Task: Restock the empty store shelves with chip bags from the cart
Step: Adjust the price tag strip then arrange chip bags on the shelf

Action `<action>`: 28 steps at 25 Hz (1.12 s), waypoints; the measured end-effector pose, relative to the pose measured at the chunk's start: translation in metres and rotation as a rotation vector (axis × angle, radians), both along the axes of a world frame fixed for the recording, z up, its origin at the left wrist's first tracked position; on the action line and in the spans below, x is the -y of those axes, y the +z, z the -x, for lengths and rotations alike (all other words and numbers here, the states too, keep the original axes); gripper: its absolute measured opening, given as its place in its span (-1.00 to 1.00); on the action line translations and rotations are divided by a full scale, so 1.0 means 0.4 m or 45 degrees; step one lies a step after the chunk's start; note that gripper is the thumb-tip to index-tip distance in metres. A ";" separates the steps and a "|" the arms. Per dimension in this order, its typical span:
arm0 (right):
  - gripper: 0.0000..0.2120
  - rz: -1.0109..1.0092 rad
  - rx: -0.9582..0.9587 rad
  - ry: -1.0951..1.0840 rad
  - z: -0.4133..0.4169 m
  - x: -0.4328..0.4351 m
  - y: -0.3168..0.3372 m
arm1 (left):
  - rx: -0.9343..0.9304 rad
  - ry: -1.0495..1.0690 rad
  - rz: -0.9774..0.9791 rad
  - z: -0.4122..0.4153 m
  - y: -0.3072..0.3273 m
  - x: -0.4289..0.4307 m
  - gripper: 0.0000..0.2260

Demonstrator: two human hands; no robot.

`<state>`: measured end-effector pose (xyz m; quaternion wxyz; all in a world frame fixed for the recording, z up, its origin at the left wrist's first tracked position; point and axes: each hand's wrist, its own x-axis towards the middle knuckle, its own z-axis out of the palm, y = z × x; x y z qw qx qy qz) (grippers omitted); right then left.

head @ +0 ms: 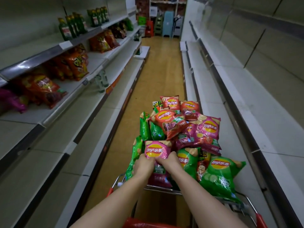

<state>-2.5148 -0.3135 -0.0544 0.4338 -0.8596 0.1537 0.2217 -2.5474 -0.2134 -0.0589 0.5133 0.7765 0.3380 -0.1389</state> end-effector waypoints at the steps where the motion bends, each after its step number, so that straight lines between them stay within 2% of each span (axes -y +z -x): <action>1: -0.35 -0.039 0.029 -0.051 0.002 0.009 0.008 | -0.007 -0.039 -0.028 0.005 0.025 0.003 -0.50; 5: -0.53 -0.311 0.134 -0.273 0.043 0.047 0.072 | 0.081 -0.154 -0.079 0.026 0.102 0.016 -0.45; 8: -0.49 -0.365 0.269 -0.349 0.098 0.075 0.132 | 0.230 -0.155 0.086 0.053 0.145 0.030 -0.43; 11: -0.43 -0.392 0.379 -0.444 0.171 0.105 0.204 | 0.386 -0.224 0.216 0.103 0.213 0.033 -0.65; 13: -0.41 -0.443 0.453 -0.529 0.226 0.127 0.253 | 0.454 -0.278 0.365 0.130 0.253 0.035 -0.60; 15: -0.48 -0.491 0.578 -0.594 0.293 0.145 0.306 | 0.487 -0.370 0.507 0.157 0.283 0.048 -0.55; 19: -0.71 -0.428 0.863 -0.681 0.433 0.181 0.406 | 0.507 -0.589 0.788 0.240 0.347 0.117 -0.62; 24: -0.85 -0.365 1.098 -0.715 0.580 0.232 0.506 | 0.703 -0.619 1.104 0.345 0.451 0.197 -0.67; 28: -0.82 -0.391 1.250 -0.762 0.696 0.279 0.569 | 0.800 -0.716 1.176 0.447 0.534 0.253 -0.65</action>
